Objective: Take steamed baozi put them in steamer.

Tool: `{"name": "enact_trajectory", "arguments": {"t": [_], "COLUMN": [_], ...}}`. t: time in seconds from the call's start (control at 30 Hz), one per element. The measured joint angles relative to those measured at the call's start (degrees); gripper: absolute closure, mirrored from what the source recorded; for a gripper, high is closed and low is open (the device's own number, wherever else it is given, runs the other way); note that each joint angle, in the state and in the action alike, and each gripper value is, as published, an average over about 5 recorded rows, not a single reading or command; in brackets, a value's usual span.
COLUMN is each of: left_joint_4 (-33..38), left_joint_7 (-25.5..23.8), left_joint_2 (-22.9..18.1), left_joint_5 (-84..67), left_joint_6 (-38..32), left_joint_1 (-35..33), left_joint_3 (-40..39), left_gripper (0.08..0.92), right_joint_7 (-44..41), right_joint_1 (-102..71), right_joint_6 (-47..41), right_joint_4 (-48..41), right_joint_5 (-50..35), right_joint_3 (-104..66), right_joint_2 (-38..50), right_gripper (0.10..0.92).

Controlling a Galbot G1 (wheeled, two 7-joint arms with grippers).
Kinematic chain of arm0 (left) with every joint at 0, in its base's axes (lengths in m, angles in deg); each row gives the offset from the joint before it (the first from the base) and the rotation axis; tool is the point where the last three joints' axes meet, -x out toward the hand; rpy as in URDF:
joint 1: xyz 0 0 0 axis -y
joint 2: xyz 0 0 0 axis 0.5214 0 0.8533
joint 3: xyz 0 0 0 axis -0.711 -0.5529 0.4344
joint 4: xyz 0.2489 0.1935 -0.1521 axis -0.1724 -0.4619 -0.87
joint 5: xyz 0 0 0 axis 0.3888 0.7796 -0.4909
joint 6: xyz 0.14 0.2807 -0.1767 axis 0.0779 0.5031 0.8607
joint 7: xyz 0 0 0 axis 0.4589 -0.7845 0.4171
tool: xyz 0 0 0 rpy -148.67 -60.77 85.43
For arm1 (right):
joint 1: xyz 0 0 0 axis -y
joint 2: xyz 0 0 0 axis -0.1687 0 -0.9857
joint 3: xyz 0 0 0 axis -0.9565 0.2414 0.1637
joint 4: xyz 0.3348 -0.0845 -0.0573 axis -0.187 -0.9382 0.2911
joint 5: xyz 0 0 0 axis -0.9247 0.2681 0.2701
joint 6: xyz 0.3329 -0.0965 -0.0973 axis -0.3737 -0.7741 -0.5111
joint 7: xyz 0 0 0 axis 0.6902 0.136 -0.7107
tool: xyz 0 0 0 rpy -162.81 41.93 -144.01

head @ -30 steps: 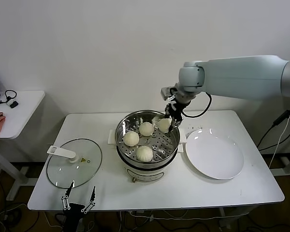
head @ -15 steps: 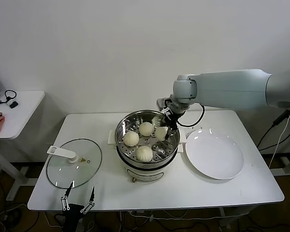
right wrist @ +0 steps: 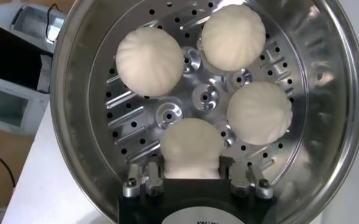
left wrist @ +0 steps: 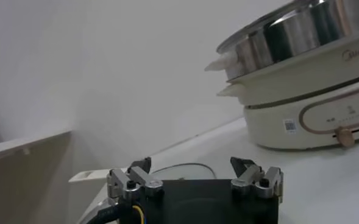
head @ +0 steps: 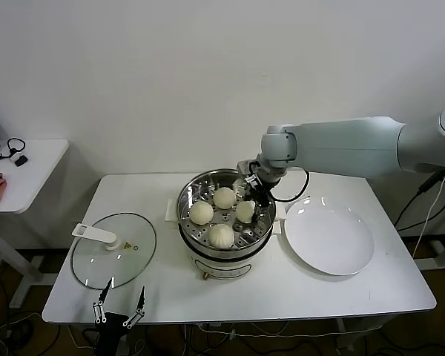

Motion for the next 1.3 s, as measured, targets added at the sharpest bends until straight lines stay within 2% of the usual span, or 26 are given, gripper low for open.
{"name": "enact_trajectory", "arguments": {"t": [0.2,0.3,0.83,1.03,1.3], "left_joint_4": [0.2,0.3,1.6,1.8,1.9], "left_joint_7": [-0.1,-0.1,-0.1,-0.2,-0.2], "left_joint_2": [0.1,0.1,0.4,0.3,0.2], "left_joint_5": [0.0,0.0,-0.1,0.2,0.3], "left_joint_6": [0.0,0.0,0.0,0.1,0.3], "left_joint_1": [0.0,-0.1,-1.2,-1.2,-0.8], "left_joint_3": [0.0,-0.1,0.3,-0.2,-0.1], "left_gripper": [0.177,0.177,0.177,0.177,0.177], "right_joint_7": [0.0,0.0,0.6,6.0,17.8], "right_joint_1": [0.0,0.0,4.3,4.8,0.8], "right_joint_6": [0.1,0.1,-0.1,-2.4,-6.1], "right_joint_4": [-0.4,-0.5,2.4,4.6,9.5], "right_joint_5": [0.4,0.4,-5.2,-6.3,-6.0], "right_joint_3": [-0.1,-0.1,0.0,-4.2,-15.8], "right_joint_2": [-0.5,-0.5,2.4,6.9,15.8], "right_gripper": [0.248,0.210,0.203,0.203,0.203]}}
